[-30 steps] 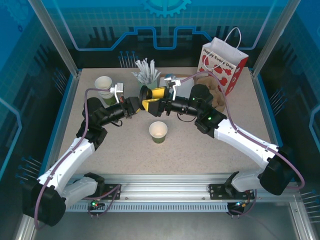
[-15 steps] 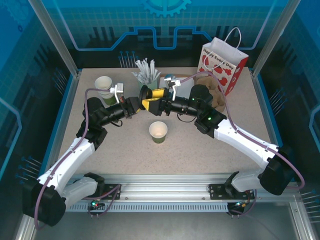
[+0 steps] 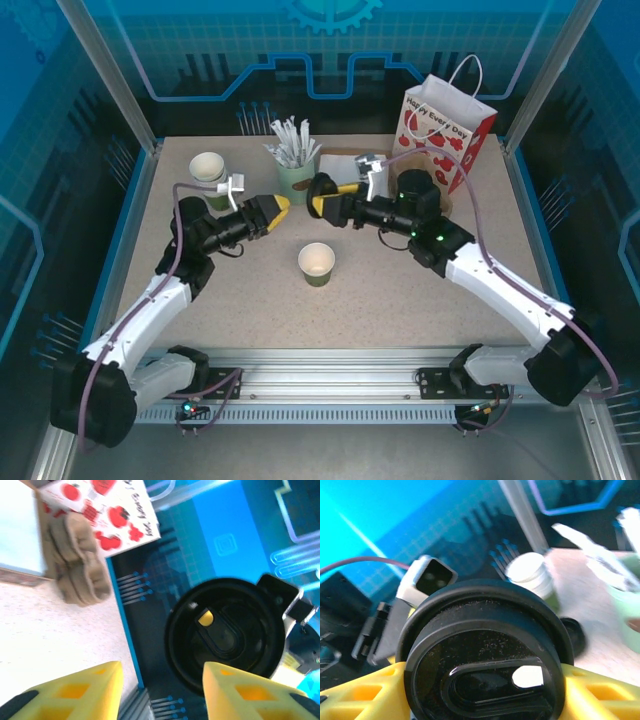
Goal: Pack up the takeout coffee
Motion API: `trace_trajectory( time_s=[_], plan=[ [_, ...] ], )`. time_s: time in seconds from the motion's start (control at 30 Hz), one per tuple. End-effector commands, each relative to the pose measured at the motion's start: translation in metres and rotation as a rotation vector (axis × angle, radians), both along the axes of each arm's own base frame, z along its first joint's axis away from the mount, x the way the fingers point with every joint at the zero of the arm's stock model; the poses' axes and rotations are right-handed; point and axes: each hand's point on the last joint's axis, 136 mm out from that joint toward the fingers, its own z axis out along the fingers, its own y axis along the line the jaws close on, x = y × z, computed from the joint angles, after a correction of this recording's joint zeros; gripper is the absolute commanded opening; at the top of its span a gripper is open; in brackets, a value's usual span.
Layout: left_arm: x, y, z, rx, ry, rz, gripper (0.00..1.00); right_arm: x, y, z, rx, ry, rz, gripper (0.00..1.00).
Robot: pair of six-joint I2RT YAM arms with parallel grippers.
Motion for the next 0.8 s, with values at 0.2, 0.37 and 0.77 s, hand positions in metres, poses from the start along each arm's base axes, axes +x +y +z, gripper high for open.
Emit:
trace_trajectory(
  time_s=[0.2,0.37,0.77],
  plan=[
    [0.007,0.053,-0.09,0.409,0.077,0.2,0.64,-0.019,-0.038,-0.106,-0.653,0.138,-0.026,0.63],
    [0.001,0.073,-0.113,0.569,0.09,0.25,0.74,-0.02,-0.023,-0.127,-0.843,0.163,0.061,0.64],
    [-0.008,0.098,-0.128,0.698,0.081,0.338,0.84,-0.023,0.02,-0.163,-1.09,0.246,0.273,0.62]
  ],
)
